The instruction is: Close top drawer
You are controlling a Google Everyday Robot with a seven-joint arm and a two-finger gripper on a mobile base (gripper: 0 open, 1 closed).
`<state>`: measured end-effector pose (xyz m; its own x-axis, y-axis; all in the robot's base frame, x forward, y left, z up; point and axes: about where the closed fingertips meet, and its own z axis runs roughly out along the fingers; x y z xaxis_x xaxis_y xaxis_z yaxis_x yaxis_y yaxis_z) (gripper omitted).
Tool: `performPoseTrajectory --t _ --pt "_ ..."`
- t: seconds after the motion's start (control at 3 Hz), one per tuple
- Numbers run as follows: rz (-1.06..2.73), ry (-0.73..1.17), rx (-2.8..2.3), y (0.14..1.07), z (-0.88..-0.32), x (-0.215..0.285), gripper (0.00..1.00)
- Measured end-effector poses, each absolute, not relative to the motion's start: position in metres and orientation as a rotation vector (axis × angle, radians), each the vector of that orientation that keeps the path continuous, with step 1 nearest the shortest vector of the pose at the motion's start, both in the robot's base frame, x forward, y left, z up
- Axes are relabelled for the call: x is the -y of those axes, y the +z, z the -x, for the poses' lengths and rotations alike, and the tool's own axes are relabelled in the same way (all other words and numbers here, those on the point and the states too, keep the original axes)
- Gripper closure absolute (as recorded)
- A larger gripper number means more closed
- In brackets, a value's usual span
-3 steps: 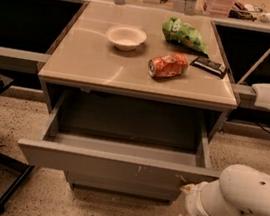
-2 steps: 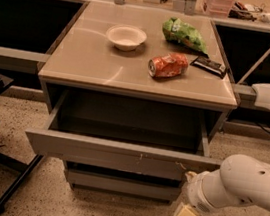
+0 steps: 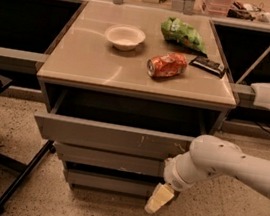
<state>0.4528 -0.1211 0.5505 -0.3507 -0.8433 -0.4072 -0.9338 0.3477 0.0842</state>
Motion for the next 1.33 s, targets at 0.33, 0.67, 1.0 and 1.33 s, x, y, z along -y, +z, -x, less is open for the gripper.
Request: performPoseTrajectory --t 0.33,0.67,1.0,1.33 --pt "1.616 0.464 -2.316 0.535 -0.484 0.088 0.00" --pt "1.664 0.430 -2.290 0.536 -0.516 0.058 0.00" --pt "1.667 0.362 -2.272 0.549 -0.545 0.050 0.00" --pt "1.667 0.362 -2.272 0.549 -0.545 0.050 0.00"
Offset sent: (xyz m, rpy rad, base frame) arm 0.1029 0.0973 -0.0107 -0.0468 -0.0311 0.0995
